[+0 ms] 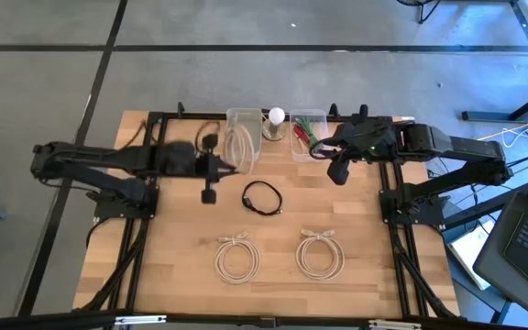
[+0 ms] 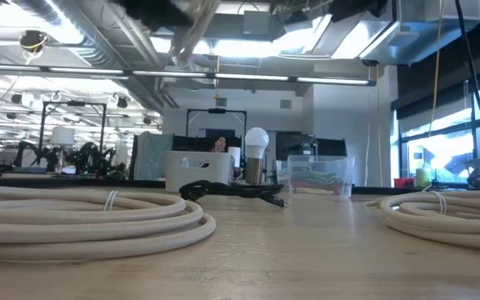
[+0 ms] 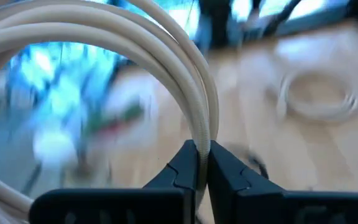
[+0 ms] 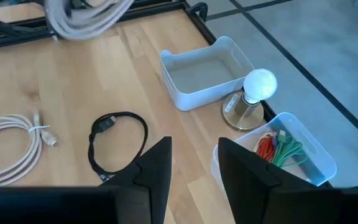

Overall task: Pick & Place USB Port
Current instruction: Put the top light brown HDMI cable into the gray bin

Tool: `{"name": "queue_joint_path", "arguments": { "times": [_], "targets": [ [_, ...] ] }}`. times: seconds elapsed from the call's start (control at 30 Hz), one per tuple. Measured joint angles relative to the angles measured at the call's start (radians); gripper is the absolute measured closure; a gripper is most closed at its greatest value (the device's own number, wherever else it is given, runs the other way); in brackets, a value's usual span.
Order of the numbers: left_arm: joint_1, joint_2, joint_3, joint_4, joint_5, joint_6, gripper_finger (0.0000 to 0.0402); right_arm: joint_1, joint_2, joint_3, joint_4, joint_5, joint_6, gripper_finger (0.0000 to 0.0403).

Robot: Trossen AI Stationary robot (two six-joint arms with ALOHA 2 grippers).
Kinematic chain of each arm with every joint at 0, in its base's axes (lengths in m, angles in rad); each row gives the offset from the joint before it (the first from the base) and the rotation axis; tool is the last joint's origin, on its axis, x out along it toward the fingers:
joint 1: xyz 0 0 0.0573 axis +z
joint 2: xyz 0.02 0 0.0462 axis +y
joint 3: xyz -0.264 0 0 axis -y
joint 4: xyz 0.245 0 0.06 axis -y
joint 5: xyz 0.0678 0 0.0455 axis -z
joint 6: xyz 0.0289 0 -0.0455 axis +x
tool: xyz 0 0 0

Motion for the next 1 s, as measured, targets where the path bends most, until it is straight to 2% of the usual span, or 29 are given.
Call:
{"name": "queue_joint_path", "arguments": {
  "times": [0.07,0.17,0.33,0.47,0.67,0.77,1.0],
  "targets": [
    [0.092,-0.008,-0.005,0.089,0.129,0.065,0.0391,0.000,0.006,0.000,0.000,-0.003,0.002,0.0269],
    [0.271,0.000,-0.030,0.192,0.307,0.065,0.0391,0.003,0.015,0.000,-0.002,-0.007,0.007,0.0269],
    [0.541,0.104,-0.098,0.424,0.656,-0.052,0.0391,0.014,0.035,-0.001,0.000,-0.008,0.006,0.0269],
    [0.684,0.256,-0.120,0.639,0.884,-0.184,0.0391,0.014,0.056,-0.001,-0.004,-0.008,0.002,0.0269],
    [0.788,0.500,-0.121,0.837,1.032,-0.294,0.0391,0.014,0.073,-0.001,-0.007,-0.002,-0.002,0.0269],
    [0.828,0.600,-0.121,0.931,1.069,-0.351,0.0391,0.014,0.072,0.000,-0.014,0.002,-0.002,0.0269],
    [0.885,0.789,-0.121,1.206,1.167,-0.594,0.0391,0.014,0.067,0.000,-0.095,0.049,0.030,0.0269]
  ]
}}
